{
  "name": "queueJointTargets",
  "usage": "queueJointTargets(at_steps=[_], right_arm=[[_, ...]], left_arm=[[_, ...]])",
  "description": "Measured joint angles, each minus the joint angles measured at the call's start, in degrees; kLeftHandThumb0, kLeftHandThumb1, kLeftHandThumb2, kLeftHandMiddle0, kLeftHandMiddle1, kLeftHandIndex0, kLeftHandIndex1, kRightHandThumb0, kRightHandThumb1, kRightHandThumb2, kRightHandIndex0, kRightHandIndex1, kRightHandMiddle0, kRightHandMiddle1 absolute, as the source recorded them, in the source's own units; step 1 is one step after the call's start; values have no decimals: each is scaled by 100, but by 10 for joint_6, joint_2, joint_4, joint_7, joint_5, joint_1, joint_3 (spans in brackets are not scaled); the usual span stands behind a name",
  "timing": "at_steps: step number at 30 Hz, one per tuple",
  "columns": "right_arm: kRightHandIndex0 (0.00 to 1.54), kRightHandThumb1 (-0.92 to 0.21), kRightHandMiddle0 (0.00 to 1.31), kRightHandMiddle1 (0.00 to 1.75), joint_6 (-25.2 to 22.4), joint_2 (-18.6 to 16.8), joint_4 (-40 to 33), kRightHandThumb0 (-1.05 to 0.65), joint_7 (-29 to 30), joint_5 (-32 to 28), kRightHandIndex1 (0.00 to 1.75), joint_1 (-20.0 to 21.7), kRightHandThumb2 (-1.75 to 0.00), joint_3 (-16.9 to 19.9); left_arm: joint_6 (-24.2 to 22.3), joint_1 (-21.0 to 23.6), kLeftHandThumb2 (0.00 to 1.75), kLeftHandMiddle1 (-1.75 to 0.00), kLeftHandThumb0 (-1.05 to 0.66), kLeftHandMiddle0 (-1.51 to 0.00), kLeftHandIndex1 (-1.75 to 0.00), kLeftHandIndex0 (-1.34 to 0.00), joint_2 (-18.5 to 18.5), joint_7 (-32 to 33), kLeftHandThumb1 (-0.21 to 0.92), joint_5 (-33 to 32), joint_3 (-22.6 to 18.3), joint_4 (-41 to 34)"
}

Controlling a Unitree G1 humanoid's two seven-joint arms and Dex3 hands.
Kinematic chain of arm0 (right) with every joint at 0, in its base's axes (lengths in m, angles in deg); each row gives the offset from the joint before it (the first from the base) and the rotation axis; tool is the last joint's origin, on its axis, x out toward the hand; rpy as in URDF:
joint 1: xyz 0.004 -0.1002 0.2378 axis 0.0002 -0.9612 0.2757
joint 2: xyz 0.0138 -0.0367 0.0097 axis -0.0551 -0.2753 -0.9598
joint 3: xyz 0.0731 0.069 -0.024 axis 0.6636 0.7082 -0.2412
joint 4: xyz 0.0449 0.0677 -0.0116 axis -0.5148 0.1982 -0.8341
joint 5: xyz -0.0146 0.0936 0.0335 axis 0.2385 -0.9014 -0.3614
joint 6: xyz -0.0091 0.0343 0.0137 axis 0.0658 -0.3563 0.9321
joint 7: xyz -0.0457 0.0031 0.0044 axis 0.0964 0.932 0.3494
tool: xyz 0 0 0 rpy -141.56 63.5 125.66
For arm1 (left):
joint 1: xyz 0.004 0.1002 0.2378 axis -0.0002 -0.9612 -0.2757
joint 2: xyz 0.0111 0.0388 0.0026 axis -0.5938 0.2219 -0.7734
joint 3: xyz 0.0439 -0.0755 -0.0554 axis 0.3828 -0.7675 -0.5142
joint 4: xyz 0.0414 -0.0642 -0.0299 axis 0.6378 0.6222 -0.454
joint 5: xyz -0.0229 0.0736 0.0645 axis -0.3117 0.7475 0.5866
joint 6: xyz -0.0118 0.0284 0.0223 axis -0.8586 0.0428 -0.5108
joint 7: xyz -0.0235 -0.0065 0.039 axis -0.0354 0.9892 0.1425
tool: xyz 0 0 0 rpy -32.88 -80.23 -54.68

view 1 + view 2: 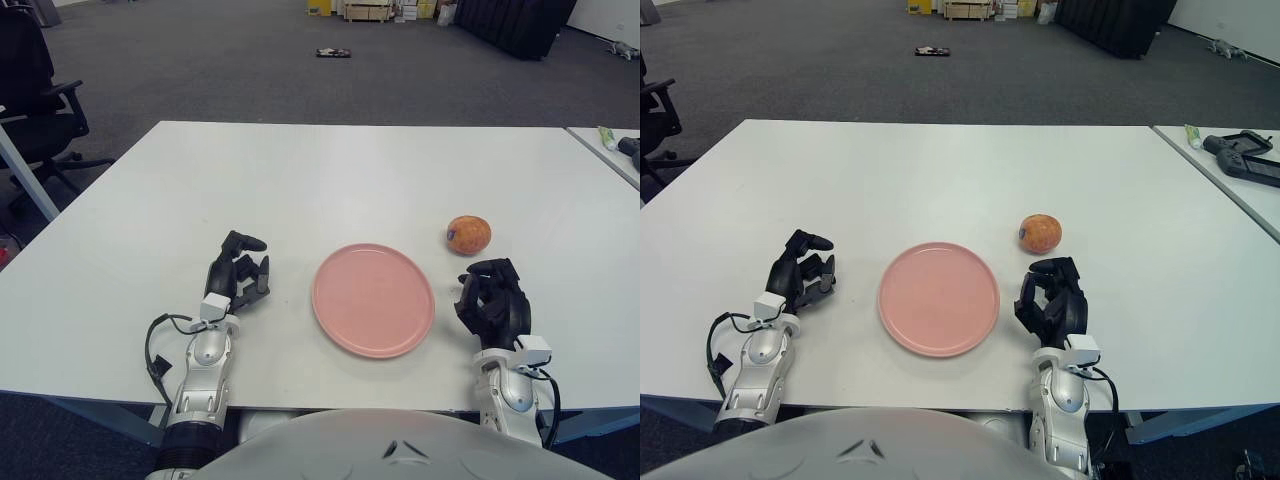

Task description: Put the apple into the plate.

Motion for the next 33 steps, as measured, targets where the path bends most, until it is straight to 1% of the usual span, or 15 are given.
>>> queueJointTargets(at_steps=[10, 14, 18, 20, 23, 27, 29, 31, 32, 33], right_arm=[[77, -61, 38, 175, 0, 1, -5, -40, 2, 2, 175, 0, -95, 1], [78, -61, 38, 175, 0, 1, -17, -40, 12, 16, 175, 0, -95, 1], [79, -60, 39, 175, 0, 1, -28, -40, 34, 49, 175, 0, -97, 1], [80, -59, 40, 175, 5, 1, -29, -40, 49, 76, 175, 1, -98, 2], [82, -58, 41, 175, 21, 5, -28, -41, 75, 117, 175, 4, -100, 8], [83, -57, 42, 175, 47, 9, -23, -41, 107, 157, 175, 14, -101, 13], [74, -60, 40, 175, 61, 9, -19, -40, 127, 175, 172, 24, -96, 16], [70, -62, 38, 175, 75, 8, -14, -40, 154, 198, 170, 36, -94, 22], [68, -64, 37, 175, 82, 8, -13, -39, 166, 206, 164, 42, -91, 24], [64, -69, 34, 175, 86, 7, -14, -39, 178, 217, 154, 49, -84, 25]], left_arm=[[0, 0, 99, -175, -40, -83, -175, -41, 1, 0, 58, 0, 1, 0], [0, 0, 99, -175, -40, -81, -175, -40, 2, 0, 59, 0, 2, 0], [-1, 0, 98, -175, -40, -81, -175, -40, 2, 0, 59, -1, 2, 0], [-1, 0, 98, -175, -40, -81, -175, -40, 2, 0, 59, -1, 2, 0], [-1, 0, 97, -175, -40, -81, -175, -40, 2, 0, 60, -1, 2, 0], [-1, 0, 97, -175, -40, -81, -175, -39, 3, 0, 60, -2, 2, 0], [-1, 0, 97, -175, -40, -82, -175, -39, 3, 0, 60, -2, 2, 0], [-1, 0, 97, -175, -40, -82, -175, -39, 3, 0, 60, -2, 2, 0], [-1, 0, 97, -175, -40, -82, -175, -39, 3, 0, 60, -2, 2, 0], [-1, 0, 97, -175, -40, -82, -175, -39, 3, 0, 60, -2, 2, 0]])
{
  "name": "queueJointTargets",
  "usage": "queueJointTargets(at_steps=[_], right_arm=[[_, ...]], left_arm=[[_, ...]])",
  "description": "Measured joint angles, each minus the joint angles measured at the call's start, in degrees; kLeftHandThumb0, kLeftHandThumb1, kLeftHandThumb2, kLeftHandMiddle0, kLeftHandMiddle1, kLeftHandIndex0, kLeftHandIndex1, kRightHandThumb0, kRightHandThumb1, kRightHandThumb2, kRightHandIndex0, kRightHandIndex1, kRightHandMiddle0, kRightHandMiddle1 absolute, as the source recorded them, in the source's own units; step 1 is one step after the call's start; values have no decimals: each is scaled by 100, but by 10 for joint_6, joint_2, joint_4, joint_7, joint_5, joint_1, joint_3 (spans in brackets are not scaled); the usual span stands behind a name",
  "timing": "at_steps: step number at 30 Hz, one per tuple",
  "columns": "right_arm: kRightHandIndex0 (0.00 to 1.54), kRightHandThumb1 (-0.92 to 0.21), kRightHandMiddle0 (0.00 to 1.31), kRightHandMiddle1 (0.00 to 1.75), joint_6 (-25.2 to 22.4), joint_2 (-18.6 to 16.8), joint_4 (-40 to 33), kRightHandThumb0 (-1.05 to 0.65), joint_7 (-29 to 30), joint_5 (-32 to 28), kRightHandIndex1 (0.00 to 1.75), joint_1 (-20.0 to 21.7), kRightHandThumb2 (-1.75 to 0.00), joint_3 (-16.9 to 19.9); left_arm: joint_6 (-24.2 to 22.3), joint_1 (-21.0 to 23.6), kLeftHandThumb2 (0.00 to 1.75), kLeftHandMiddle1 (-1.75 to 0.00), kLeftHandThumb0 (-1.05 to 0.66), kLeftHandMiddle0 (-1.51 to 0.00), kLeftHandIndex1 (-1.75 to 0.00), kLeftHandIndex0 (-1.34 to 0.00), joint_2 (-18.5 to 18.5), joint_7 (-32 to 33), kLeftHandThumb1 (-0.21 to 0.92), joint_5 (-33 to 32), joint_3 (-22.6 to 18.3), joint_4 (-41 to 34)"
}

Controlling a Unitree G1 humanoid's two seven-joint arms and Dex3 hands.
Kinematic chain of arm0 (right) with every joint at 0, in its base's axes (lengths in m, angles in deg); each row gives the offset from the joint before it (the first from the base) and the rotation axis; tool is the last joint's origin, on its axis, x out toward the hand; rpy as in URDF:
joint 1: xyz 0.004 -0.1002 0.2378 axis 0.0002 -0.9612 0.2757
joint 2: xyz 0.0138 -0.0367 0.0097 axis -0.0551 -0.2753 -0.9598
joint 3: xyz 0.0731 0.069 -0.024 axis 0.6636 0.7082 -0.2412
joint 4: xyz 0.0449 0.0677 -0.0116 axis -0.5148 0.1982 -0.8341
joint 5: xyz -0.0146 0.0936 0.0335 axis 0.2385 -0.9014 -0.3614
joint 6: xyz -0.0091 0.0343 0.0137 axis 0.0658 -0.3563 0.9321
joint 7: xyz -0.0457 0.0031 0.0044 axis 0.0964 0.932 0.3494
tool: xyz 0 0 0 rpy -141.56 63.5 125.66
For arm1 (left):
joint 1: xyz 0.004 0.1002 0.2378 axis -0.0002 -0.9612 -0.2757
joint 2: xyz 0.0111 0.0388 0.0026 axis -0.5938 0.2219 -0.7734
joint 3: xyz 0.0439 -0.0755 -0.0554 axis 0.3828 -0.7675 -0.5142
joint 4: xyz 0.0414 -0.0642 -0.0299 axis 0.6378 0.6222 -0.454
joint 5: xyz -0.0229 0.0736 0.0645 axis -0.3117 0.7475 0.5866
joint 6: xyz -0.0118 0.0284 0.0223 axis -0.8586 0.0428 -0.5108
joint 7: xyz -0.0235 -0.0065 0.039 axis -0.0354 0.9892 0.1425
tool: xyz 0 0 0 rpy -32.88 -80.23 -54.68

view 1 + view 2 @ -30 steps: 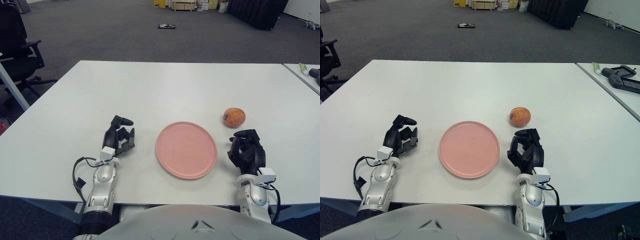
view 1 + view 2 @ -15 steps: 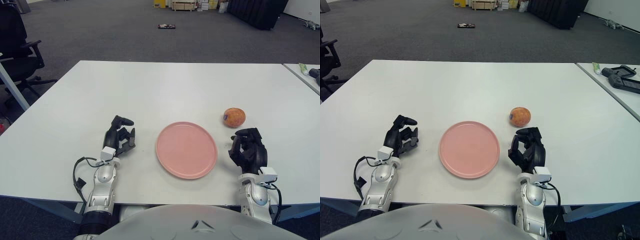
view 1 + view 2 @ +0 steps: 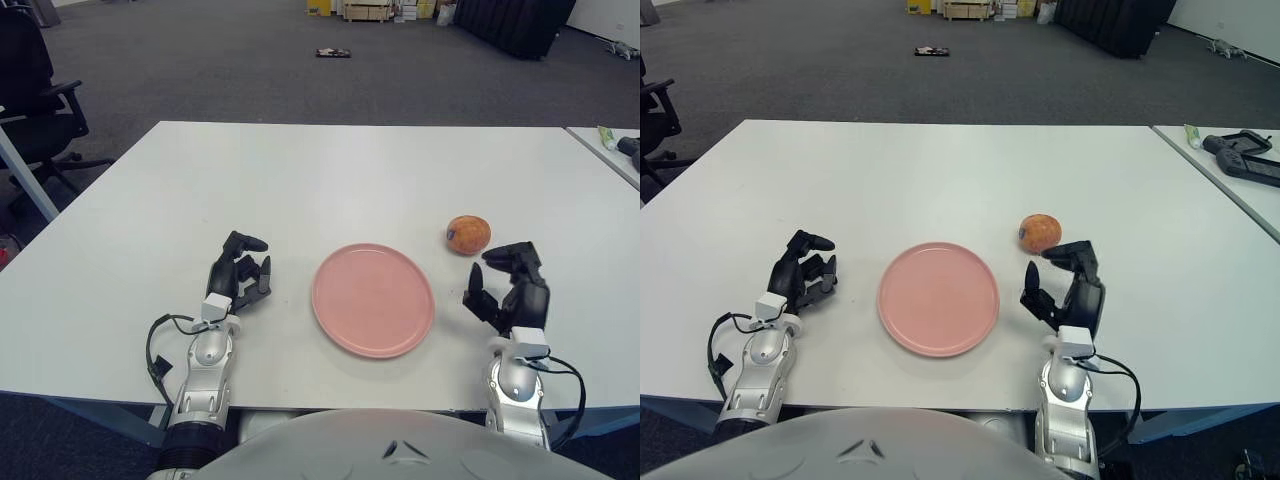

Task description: Put the apple into the plate.

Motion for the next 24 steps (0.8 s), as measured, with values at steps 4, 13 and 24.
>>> queueJointTargets(at_steps=[4, 13, 24], right_arm=[[33, -85, 23, 175, 10, -1, -8, -36, 34, 33, 131, 24, -62, -1], [1, -71, 1, 90, -7, 26, 11, -67, 76, 113, 37, 74, -71, 6], [0, -53, 0, 3, -200, 57, -3, -84, 106, 252, 0, 139, -61, 4]], left_arm=[[-1, 0, 97, -175, -40, -82, -175, -40, 0, 0, 60, -1, 0, 0], [-1, 0, 98, -175, -40, -82, -175, -40, 1, 0, 59, -3, 1, 0], [-4, 0, 98, -175, -40, -82, -175, -40, 2, 3, 59, 1, 1, -1]])
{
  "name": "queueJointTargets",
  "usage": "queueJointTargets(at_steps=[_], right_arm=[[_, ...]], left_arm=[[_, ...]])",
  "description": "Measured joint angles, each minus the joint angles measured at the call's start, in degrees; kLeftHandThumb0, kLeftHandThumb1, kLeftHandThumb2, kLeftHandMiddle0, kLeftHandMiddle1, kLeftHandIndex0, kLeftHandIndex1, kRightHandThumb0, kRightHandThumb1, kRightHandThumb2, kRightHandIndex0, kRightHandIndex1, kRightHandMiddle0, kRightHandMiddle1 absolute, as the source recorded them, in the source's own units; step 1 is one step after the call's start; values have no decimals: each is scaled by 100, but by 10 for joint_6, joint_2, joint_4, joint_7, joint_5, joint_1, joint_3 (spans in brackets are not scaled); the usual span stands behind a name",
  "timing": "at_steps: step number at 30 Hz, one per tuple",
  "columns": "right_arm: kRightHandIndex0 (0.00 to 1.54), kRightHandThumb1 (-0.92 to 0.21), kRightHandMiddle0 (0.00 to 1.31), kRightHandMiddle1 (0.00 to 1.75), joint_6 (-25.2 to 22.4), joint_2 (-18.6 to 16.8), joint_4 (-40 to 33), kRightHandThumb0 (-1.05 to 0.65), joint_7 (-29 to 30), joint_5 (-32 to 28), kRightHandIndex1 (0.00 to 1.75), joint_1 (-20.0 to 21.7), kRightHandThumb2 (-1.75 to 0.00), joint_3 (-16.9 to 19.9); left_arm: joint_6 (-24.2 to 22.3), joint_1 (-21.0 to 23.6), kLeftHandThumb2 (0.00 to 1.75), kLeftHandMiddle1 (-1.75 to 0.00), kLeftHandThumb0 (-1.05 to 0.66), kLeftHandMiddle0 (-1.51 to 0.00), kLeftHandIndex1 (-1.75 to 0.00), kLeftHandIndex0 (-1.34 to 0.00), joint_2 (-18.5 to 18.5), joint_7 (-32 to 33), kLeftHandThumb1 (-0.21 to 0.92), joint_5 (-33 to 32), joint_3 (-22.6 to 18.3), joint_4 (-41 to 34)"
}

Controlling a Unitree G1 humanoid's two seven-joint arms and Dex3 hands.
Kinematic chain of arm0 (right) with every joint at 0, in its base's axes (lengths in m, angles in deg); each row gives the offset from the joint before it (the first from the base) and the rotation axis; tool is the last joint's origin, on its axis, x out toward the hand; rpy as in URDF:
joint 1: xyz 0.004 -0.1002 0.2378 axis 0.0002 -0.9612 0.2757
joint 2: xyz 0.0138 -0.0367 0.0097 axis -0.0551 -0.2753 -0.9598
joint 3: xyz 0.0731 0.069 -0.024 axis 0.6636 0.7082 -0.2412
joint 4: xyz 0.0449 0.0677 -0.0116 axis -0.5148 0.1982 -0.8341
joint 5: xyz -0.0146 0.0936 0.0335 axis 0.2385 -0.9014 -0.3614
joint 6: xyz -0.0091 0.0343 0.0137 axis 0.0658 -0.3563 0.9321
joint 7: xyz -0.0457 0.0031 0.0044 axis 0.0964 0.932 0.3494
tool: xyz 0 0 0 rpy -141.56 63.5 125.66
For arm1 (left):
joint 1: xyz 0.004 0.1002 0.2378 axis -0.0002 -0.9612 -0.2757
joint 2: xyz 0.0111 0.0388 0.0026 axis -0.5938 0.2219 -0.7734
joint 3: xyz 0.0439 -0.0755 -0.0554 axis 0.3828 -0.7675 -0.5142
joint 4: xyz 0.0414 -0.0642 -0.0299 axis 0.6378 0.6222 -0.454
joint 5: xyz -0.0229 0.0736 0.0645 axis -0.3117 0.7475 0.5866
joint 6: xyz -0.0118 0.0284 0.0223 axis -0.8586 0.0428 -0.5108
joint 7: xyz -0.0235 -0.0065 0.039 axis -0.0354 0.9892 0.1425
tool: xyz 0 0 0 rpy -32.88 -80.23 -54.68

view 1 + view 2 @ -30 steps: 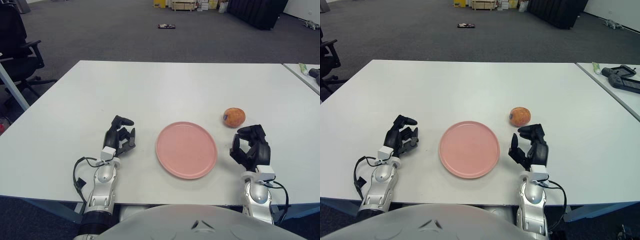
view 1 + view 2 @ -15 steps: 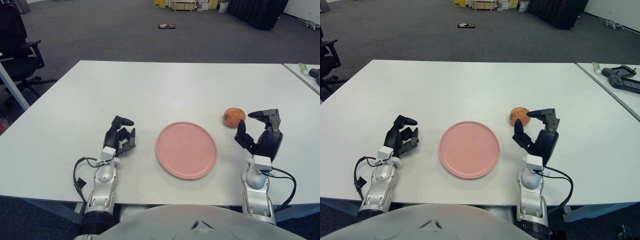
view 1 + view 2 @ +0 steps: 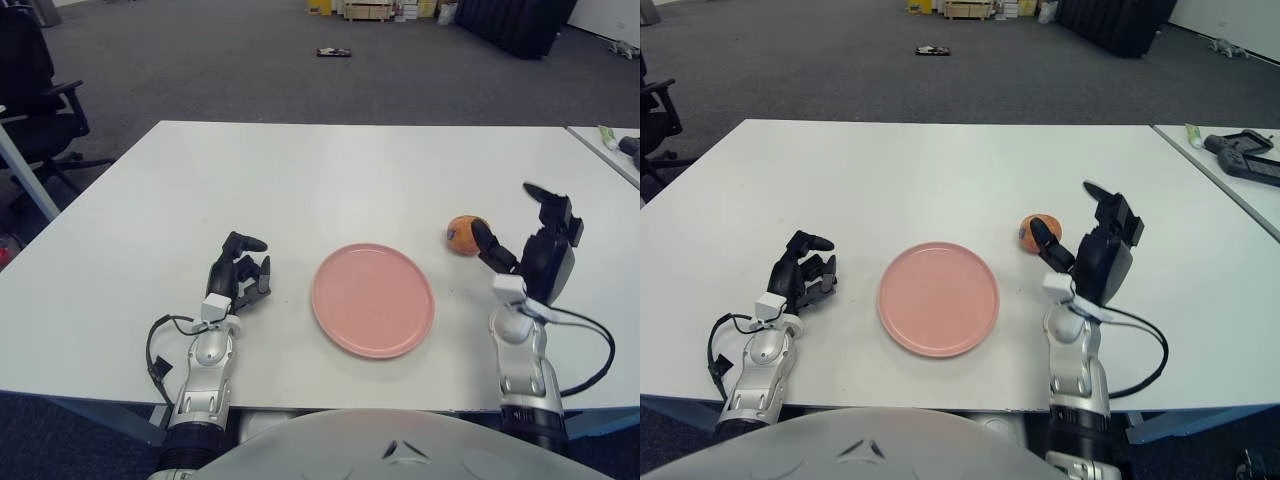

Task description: Put the apple into the plate.

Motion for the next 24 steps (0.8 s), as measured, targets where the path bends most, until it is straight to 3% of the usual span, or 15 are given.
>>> queueJointTargets(at_steps=[4, 8, 12, 24], right_arm=[[0, -53, 0, 1, -49, 0, -5, -87, -28, -5, 0, 20, -55, -11], [0, -52, 0, 0, -75, 10, 44, -90, -42, -21, 0, 58, -50, -16], [0, -52, 0, 0, -87, 36, 120, -90, -47, -48, 0, 96, -47, -10], [0, -51, 0, 0, -107, 89, 261, -88, -75, -109, 0, 145, -46, -13]], left_arm=[[0, 0, 98, -175, -40, -82, -175, -40, 0, 0, 59, 0, 0, 0], [0, 0, 99, -175, -40, -82, -175, -40, 0, 0, 59, -1, 0, 0], [1, 0, 98, -175, -40, -82, -175, -40, 1, -1, 60, -1, 1, 0], [9, 0, 92, -175, -39, -85, -175, -37, -3, -4, 63, -7, 0, 3]])
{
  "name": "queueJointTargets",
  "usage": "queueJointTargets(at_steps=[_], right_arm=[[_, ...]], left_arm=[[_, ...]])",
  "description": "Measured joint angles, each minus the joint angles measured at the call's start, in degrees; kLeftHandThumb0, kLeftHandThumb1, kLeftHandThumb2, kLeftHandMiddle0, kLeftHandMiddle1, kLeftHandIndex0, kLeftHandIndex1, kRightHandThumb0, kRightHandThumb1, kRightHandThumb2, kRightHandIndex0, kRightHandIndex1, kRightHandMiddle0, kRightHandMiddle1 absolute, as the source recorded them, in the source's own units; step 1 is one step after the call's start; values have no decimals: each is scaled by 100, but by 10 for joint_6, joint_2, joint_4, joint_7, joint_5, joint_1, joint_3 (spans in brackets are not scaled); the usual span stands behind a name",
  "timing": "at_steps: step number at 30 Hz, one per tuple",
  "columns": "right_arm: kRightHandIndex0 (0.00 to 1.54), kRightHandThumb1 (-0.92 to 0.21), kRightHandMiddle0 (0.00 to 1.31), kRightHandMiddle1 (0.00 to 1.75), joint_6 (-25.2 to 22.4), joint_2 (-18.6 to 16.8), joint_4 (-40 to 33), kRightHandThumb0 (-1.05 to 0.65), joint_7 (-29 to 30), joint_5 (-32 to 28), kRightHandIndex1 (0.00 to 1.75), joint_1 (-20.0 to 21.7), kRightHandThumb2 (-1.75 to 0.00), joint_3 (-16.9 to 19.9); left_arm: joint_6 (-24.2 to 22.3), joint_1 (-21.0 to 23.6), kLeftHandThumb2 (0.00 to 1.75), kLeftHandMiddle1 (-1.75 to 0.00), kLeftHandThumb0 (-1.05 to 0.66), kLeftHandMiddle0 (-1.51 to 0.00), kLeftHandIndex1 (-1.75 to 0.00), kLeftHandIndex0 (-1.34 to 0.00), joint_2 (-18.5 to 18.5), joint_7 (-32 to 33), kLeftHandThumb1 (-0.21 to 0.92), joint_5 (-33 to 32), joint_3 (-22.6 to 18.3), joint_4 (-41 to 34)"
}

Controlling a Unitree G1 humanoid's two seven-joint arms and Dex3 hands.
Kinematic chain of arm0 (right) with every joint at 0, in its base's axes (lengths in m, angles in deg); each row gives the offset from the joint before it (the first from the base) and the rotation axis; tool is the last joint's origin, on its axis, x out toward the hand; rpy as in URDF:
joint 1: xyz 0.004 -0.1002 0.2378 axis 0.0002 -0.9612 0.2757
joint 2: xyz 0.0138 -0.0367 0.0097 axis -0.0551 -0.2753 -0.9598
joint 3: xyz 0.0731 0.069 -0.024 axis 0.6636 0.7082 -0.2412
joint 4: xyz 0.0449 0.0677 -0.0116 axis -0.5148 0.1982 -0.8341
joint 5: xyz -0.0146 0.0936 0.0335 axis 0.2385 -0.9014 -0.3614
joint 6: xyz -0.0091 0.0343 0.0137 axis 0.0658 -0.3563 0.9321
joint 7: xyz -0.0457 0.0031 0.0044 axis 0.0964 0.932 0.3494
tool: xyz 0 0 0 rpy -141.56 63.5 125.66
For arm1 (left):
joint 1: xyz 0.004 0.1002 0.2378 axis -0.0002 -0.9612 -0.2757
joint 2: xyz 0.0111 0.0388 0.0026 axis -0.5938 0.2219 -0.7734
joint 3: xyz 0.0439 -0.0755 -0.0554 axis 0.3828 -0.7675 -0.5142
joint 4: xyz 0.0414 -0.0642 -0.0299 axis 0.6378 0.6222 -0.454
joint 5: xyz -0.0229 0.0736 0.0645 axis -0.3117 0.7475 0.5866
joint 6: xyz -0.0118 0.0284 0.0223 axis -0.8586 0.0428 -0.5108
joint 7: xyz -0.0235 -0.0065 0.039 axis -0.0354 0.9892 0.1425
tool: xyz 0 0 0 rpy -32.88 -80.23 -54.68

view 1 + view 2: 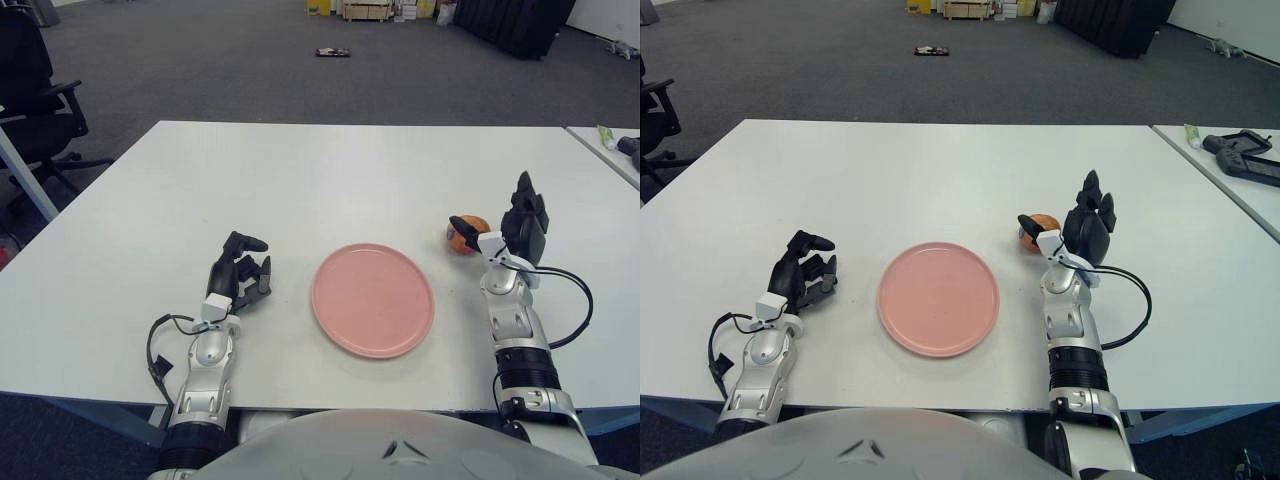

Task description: Put the apple into the plate.

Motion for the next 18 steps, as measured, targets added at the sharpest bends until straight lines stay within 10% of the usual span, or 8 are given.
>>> queueJointTargets(at_steps=[18], right_arm=[[0, -61, 0, 0, -106, 31, 48, -94, -99, -12, 0, 23, -39, -71]], left_arm=[[-3, -2, 91, -175, -39, -89, -175, -36, 0, -1, 65, -6, 0, -2]])
